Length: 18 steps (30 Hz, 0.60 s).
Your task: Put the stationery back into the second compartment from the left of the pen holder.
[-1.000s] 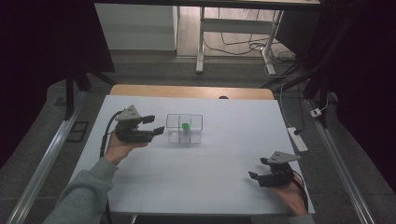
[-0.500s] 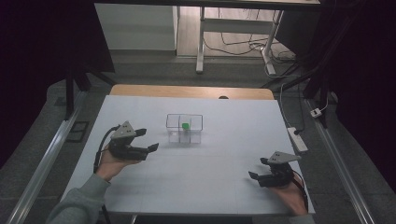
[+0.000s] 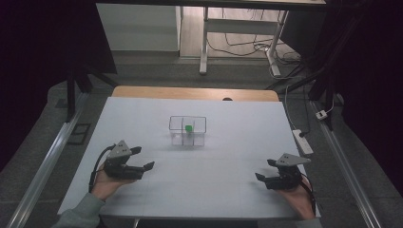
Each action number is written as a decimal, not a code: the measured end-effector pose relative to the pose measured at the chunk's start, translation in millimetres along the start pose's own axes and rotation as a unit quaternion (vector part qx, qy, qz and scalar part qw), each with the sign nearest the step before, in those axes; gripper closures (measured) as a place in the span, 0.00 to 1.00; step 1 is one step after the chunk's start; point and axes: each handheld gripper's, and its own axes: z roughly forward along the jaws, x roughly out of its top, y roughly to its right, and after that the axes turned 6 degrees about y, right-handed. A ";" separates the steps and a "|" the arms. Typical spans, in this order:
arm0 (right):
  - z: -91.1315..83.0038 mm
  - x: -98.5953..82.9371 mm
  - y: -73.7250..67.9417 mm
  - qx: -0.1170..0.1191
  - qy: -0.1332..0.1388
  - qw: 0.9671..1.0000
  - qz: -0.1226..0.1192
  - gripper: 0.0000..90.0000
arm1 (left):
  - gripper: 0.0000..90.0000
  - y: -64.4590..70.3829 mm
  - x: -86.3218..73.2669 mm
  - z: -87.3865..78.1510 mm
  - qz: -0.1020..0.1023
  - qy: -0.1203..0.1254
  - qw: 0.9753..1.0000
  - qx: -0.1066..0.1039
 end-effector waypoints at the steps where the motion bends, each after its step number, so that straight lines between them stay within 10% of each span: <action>1: 0.4 0.0 0.0 0.000 0.001 1.000 0.000 0.25 | 0.22 -0.2 -3.4 -0.8 -0.001 -0.001 1.000 0.002; 18: 4.2 -0.9 -0.4 0.001 -0.004 1.000 -0.004 0.25 | 0.24 -1.0 -21.1 -10.6 -0.001 0.001 1.000 0.003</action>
